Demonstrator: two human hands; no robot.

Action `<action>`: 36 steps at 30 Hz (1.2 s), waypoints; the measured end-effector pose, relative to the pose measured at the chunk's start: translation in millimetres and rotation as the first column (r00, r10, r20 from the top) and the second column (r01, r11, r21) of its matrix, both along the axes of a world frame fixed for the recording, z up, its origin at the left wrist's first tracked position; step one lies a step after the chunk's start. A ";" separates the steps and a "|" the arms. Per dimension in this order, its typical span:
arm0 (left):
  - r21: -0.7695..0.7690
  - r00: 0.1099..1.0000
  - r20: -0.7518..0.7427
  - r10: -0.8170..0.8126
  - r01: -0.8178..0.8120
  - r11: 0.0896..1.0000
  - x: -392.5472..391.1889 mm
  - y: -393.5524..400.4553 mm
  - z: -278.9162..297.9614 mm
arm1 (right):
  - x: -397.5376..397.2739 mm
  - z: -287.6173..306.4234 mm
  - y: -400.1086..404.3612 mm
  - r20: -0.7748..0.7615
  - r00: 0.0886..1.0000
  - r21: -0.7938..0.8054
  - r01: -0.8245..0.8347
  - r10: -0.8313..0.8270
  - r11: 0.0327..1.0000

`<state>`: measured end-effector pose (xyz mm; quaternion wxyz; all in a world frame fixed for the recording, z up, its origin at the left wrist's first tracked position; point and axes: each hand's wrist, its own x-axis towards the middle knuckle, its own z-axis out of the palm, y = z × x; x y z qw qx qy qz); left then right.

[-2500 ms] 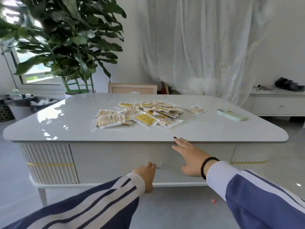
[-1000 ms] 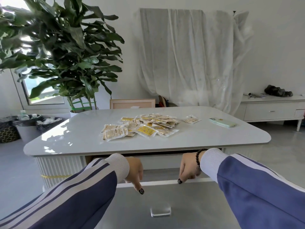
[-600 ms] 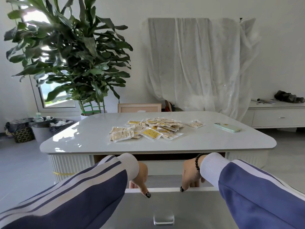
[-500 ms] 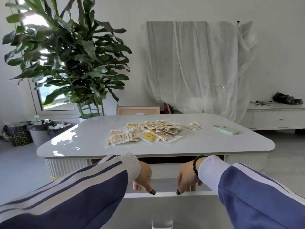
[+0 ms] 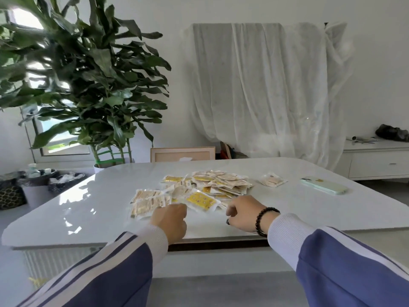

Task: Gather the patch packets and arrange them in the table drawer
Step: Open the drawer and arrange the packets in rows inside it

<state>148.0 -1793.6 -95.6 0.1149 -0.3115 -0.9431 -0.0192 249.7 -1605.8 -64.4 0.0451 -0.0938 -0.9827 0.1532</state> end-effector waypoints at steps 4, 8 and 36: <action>0.170 0.992 -0.126 0.018 0.004 0.985 -36.8 -8.2 -19.5 | -49.0 -18.8 5.8 -0.148 0.989 -0.070 0.022 -0.032 0.997; 0.272 0.998 0.001 0.058 -0.056 0.961 -70.2 -19.8 -33.2 | -91.9 -29.1 -3.7 -0.313 0.949 0.049 -0.023 0.037 0.999; 0.927 0.972 0.232 -0.041 -0.208 0.313 -83.8 -35.0 -21.7 | -70.0 -61.3 12.5 -0.532 0.832 -0.260 0.019 -0.160 0.965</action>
